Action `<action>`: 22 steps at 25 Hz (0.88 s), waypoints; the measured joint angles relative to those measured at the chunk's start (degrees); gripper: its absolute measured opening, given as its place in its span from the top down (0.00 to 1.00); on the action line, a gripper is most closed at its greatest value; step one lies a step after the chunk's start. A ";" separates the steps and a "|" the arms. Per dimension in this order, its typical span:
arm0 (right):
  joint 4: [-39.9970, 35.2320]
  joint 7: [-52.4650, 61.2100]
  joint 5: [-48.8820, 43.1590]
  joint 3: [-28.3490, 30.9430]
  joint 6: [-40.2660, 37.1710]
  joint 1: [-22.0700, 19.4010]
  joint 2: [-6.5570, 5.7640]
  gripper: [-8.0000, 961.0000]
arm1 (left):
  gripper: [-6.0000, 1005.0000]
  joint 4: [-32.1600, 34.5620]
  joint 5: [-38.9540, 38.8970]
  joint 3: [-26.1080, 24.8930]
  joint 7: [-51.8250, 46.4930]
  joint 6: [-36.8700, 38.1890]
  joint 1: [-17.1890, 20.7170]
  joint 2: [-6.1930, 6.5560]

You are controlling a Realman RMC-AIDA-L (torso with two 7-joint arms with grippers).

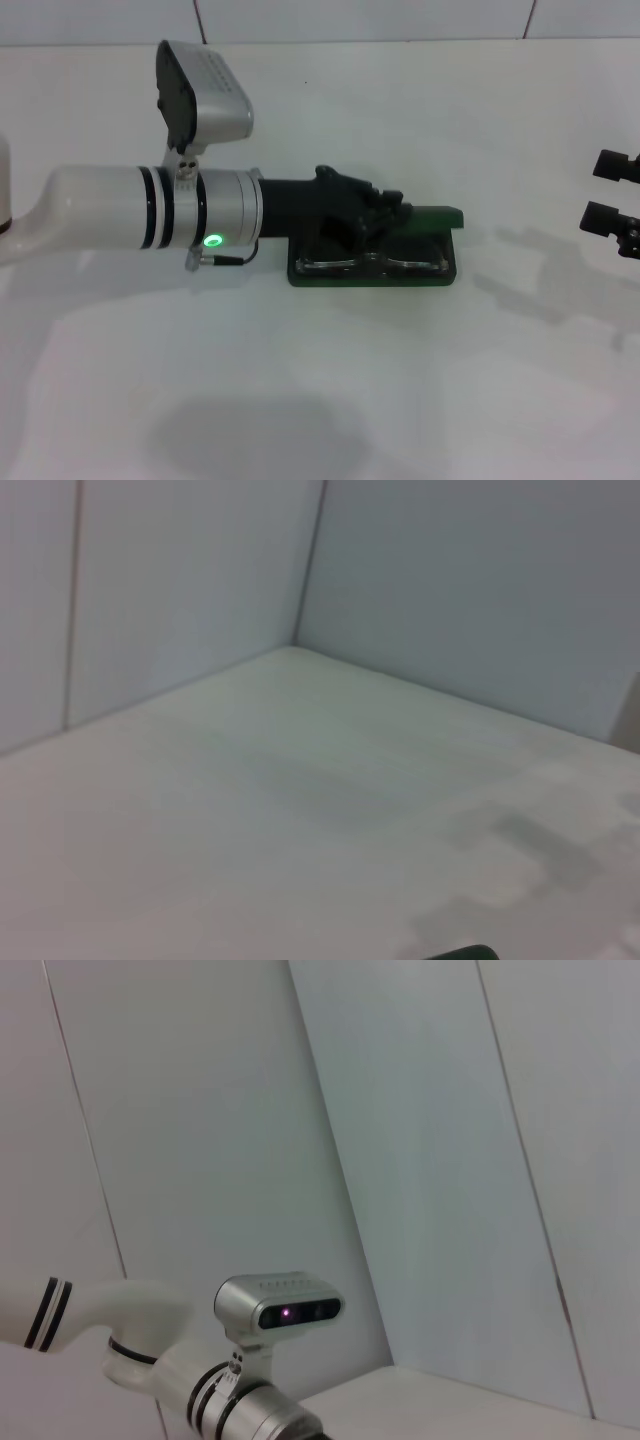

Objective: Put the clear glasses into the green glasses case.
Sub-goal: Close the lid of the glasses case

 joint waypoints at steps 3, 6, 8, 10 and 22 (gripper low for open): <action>0.13 0.00 0.00 0.05 0.00 0.12 0.00 0.21 | 0.85 0.16 0.14 0.36 -0.02 1.46 0.62 -0.01; 0.15 0.00 0.00 0.23 0.00 0.21 0.00 0.21 | 0.85 0.29 -0.09 0.38 0.09 2.45 1.35 -0.01; 0.15 0.00 -0.01 0.24 0.01 0.25 0.00 0.21 | 0.85 0.59 -0.24 0.37 0.17 3.31 1.88 0.02; 0.16 0.00 -0.02 0.18 0.04 0.30 0.00 0.21 | 0.85 1.01 -0.30 0.38 0.14 4.52 2.51 0.10; 0.15 0.00 -0.03 0.23 0.00 0.46 0.00 0.21 | 0.85 1.16 -0.23 0.32 0.18 5.31 4.86 0.22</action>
